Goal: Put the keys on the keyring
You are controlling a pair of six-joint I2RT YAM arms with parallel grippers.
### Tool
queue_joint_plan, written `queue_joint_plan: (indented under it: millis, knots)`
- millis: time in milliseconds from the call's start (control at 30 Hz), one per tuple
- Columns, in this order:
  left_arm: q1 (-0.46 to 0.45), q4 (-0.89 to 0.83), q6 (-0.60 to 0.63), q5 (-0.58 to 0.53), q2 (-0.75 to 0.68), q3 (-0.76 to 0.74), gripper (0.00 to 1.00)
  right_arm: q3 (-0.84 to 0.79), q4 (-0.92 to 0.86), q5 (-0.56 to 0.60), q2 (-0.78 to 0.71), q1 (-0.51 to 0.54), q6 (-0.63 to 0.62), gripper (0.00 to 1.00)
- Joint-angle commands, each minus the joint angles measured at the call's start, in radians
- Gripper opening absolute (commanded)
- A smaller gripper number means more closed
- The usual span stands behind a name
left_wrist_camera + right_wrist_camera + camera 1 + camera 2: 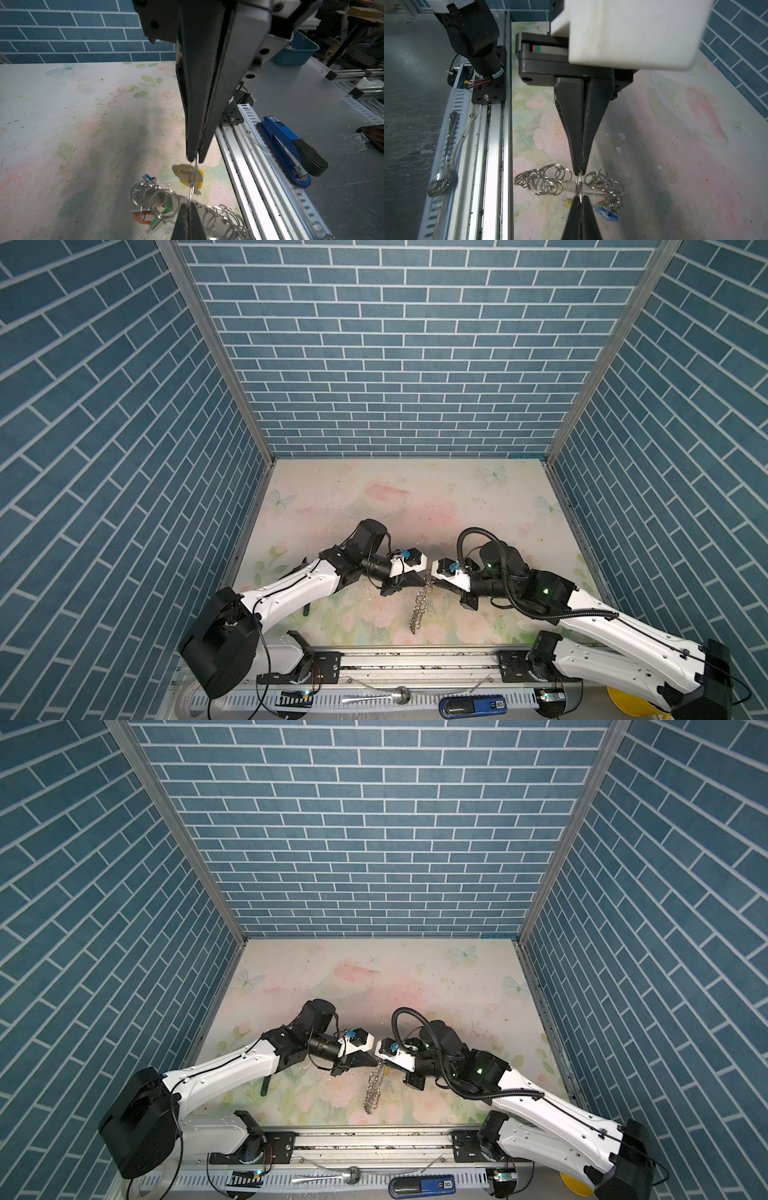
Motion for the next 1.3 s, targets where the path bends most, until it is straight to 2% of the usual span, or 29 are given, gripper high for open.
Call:
queue_joint_plan:
  millis: [0, 367, 800, 1267]
  knots:
    - [0.006, 0.011, 0.011, 0.019, -0.002, 0.002, 0.00, 0.046, -0.029, -0.050, 0.019, -0.011, 0.029, 0.00]
    - [0.006, 0.011, 0.017, 0.016, -0.002, 0.001, 0.00, 0.040, 0.019, -0.091, -0.003, -0.074, 0.094, 0.00]
    - [0.006, 0.012, 0.019, 0.013, -0.002, -0.001, 0.00, 0.038, 0.025, -0.176, 0.004, -0.076, 0.102, 0.00]
    - [0.006, 0.012, 0.018, 0.019, -0.003, -0.001, 0.00, 0.042, 0.028, -0.140, 0.024, -0.075, 0.103, 0.00]
